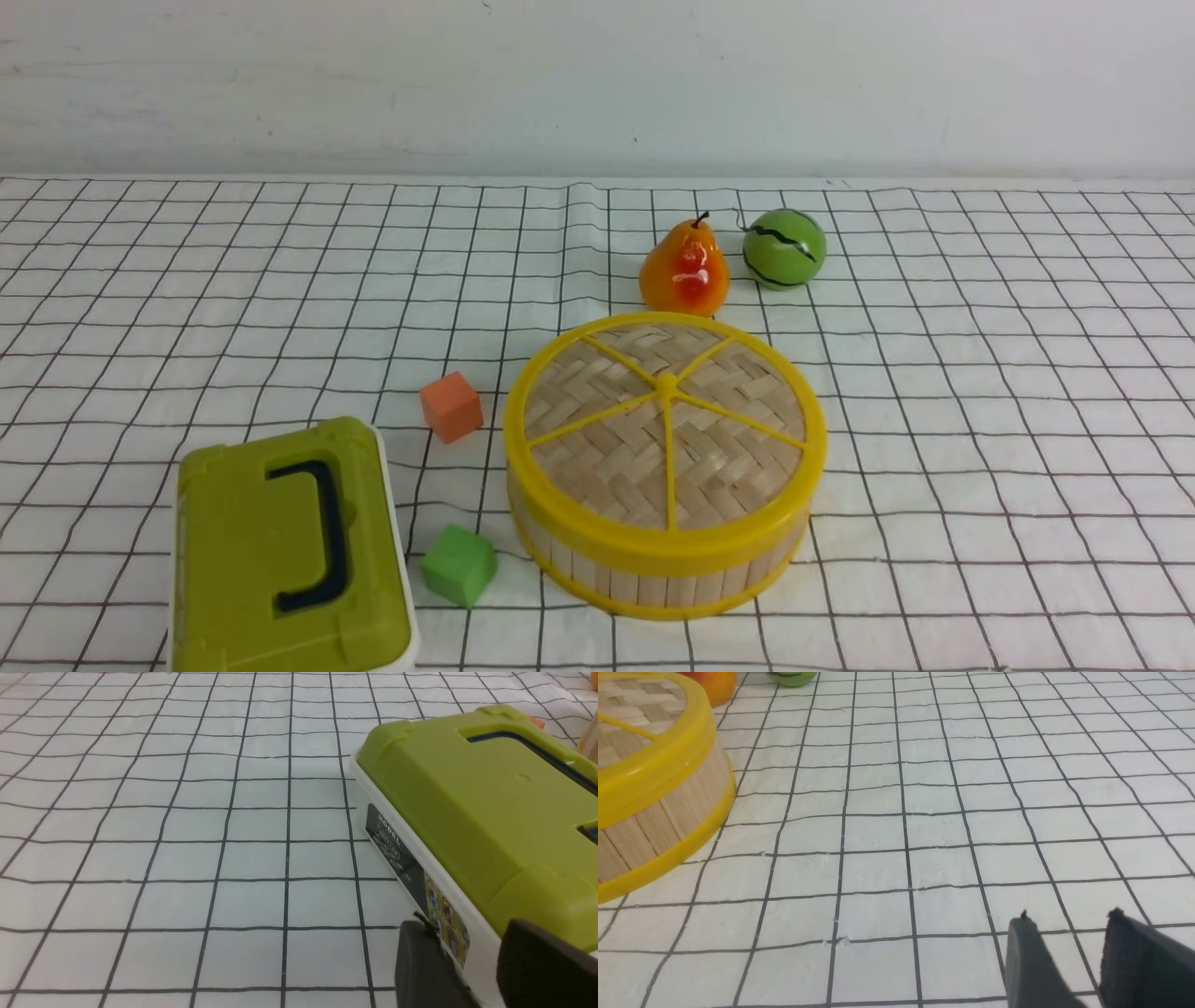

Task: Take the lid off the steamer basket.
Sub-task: Use the right arm to lift the lid of the steamer

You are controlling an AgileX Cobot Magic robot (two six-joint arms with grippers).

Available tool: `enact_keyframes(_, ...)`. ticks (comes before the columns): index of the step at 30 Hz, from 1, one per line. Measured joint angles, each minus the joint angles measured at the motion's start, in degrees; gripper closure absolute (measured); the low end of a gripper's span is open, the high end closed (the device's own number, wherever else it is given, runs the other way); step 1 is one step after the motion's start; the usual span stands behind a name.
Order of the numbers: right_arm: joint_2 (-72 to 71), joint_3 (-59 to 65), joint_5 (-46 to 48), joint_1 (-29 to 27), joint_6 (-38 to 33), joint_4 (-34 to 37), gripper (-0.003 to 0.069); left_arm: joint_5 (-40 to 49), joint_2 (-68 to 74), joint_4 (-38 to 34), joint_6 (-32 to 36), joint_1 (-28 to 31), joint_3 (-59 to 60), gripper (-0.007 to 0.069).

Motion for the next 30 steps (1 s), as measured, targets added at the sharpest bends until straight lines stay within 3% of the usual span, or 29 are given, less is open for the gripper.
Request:
enact_keyframes(13,0.00,0.00,0.00,0.00,0.53,2.28,0.0421,0.00,0.00,0.00,0.00,0.00,0.00,0.0385)
enact_keyframes(17,0.00,0.00,0.35,0.00,6.04,12.75,0.0421,0.00,0.00,0.00,0.00,0.00,0.00,0.0385)
enact_keyframes(20,0.00,0.20,1.31,0.00,14.72,28.91,0.0421,0.00,0.00,0.00,0.00,0.00,0.00,0.0385)
enact_keyframes(21,0.00,0.27,1.32,0.00,14.72,28.91,0.0421,0.00,0.00,0.00,0.00,0.00,0.00,0.0385)
enact_keyframes(22,0.00,0.44,1.37,0.00,18.04,36.70,0.0421,0.00,0.00,0.00,0.00,0.00,0.00,0.0385)
enact_keyframes(25,0.00,0.44,0.91,0.00,18.65,41.10,0.0420,0.00,0.00,0.00,0.00,0.00,0.00,0.0385)
enact_keyframes(30,0.00,0.44,-0.77,0.00,16.37,41.00,0.0421,0.00,0.00,0.00,0.00,0.00,0.00,0.0385)
